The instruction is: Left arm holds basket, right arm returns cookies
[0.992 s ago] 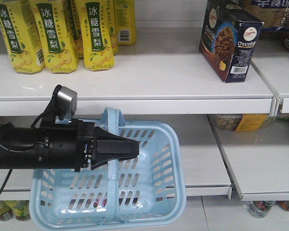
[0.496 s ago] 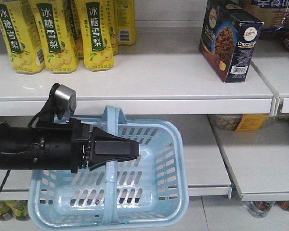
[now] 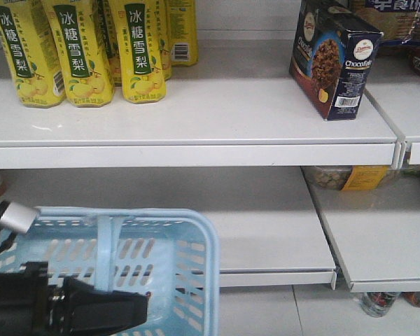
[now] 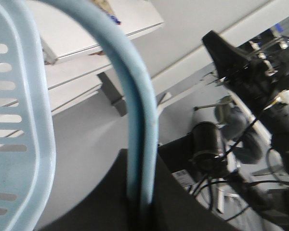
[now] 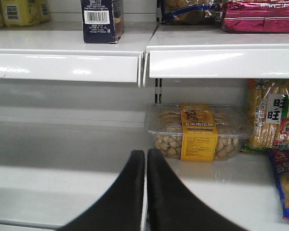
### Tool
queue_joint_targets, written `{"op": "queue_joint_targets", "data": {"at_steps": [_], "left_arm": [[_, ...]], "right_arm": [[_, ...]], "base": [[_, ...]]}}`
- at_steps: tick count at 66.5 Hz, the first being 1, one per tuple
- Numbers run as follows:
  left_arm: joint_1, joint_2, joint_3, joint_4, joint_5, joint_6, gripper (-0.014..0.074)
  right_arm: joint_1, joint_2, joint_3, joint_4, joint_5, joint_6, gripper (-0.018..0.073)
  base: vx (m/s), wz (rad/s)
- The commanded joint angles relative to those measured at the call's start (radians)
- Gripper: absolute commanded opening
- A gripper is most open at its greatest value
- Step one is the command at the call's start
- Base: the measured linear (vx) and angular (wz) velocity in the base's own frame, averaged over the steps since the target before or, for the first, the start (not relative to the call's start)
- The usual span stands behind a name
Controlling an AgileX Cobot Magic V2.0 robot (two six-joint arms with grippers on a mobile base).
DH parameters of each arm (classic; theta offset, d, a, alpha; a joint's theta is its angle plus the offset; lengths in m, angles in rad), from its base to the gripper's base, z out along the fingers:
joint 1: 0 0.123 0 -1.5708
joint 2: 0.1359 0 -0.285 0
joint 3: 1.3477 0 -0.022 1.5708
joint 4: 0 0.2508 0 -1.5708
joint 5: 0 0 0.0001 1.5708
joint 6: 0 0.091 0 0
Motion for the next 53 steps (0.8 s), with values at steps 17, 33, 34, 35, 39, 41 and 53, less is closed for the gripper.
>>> {"op": "queue_joint_targets", "data": {"at_steps": [17,33,34,35,39,41,53], "left_arm": [[-0.004,-0.407,0.168,0.416,-0.407,-0.309,-0.0006],[-0.004,-0.603,0.221,1.018,-0.532,-0.825,-0.0006],[-0.004,-0.609,0.223,1.068,-0.534,-0.849,-0.0006],[-0.004,-0.615,0.226,1.101,-0.538,-0.873,-0.0006],[0.000,-0.639,0.240,1.218,-0.563,-0.960,-0.0006],[0.004,-0.651,0.255,1.284,-0.588,-1.009,-0.0006],[0.090,-0.731,0.387,1.417,-0.832,-1.112,-0.0006]], "right_arm": [[-0.003,0.011,-0.027,-0.024,-0.071,-0.007,-0.0008],[-0.003,0.011,-0.027,-0.024,-0.071,-0.007,-0.0008],[-0.003,0.011,-0.027,-0.024,-0.071,-0.007,-0.0008],[-0.003,0.011,-0.027,-0.024,-0.071,-0.007,-0.0008],[-0.003,0.011,-0.027,-0.024,-0.071,-0.007,-0.0008],[-0.003,0.011,-0.027,-0.024,-0.071,-0.007,-0.0008],[-0.003,0.011,-0.027,-0.024,-0.071,-0.007,-0.0008]], "base": [[0.00,0.00],[0.00,0.00],[0.00,0.00],[0.00,0.00],[0.00,0.00],[0.00,0.00],[0.00,0.00]]}}
